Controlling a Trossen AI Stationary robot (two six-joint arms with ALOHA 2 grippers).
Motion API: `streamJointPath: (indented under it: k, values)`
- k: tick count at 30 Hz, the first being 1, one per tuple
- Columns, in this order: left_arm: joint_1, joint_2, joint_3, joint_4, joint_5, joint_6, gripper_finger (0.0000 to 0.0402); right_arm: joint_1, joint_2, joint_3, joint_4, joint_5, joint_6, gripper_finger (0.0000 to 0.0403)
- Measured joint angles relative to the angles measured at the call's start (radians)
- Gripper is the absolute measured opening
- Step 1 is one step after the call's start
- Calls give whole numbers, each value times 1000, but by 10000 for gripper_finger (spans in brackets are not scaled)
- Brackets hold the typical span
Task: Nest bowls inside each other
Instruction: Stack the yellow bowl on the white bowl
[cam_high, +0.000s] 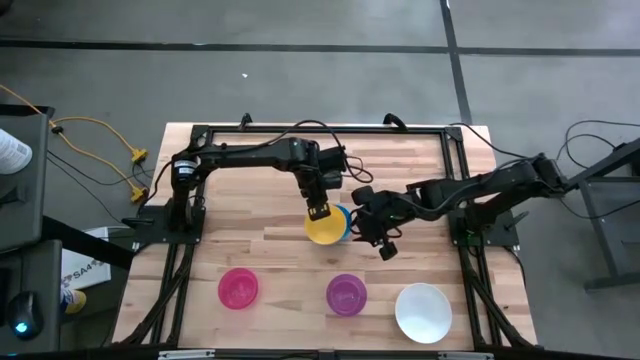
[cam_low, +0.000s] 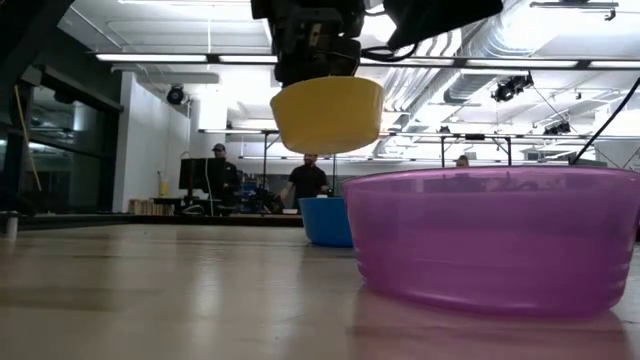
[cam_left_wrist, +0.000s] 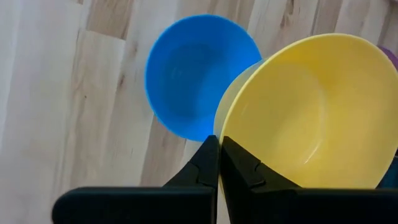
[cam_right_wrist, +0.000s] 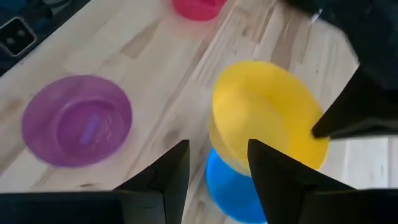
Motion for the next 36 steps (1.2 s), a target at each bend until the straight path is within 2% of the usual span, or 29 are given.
streamJointPath:
  k: [7,24,31,36]
  values:
    - [-3,21,-2,9,-25,154,0,2,15,1,-8,24,-38,156]
    - [-9,36,19,51,-13,485,0,11,31,2,34,23,-63,156]
    - [-9,36,19,69,-13,495,0,47,90,2,72,28,-70,156]
    - [-12,36,19,69,-13,462,0,60,129,60,17,93,-78,156]
